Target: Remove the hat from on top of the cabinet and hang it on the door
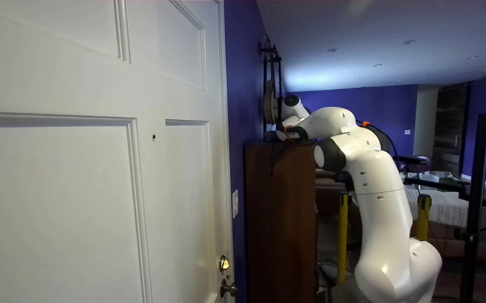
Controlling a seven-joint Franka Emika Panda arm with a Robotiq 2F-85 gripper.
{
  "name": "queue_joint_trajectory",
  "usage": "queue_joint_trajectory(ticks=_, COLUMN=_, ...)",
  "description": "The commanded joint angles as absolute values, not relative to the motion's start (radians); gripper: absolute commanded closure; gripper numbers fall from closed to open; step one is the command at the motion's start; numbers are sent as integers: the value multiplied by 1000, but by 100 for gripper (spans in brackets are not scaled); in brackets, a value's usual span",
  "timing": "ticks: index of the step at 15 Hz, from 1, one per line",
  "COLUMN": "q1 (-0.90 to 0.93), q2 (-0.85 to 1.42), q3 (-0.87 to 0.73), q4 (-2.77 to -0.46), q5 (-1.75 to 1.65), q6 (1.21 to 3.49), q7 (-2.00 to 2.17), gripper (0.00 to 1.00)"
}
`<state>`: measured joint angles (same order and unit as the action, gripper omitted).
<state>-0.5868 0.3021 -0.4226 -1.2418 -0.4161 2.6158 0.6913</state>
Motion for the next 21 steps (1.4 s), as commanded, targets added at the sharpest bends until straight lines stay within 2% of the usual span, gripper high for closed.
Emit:
queue_joint_trajectory(ticks=1, q1=-610, q2=330, q3=-405, q4=-1188, q5=-363, q6=2589, q7=646, gripper=90)
queue_joint_trajectory(ticks=3, q1=-609, q2=331, q3=-407, q4=-1186, q5=-355, q6=2582, q7=636, gripper=100)
queue_joint_trajectory(ticks=5, q1=-605, q2=323, q3=-404, q4=-1189, q5=-344, q6=2550, q7=624, gripper=100)
queue_joint_trajectory(ticks=6, q1=-598, q2=309, q3=-399, q4=-1198, q5=-338, q6=2499, q7=607, gripper=74)
queue_joint_trajectory(ticks=7, q1=-594, q2=296, q3=-392, q4=-1204, q5=-332, q6=2450, q7=582, gripper=74)
queue_joint_trajectory(ticks=10, q1=-574, q2=265, q3=-379, q4=-1190, q5=-337, q6=2239, q7=506, gripper=57)
queue_joint_trajectory(ticks=18, q1=-559, q2=242, q3=-340, q4=-1089, q5=-304, q6=1831, q7=365, gripper=2)
queue_joint_trajectory(ticks=21, q1=-558, q2=245, q3=-328, q4=-1062, q5=-294, q6=1739, q7=345, gripper=0)
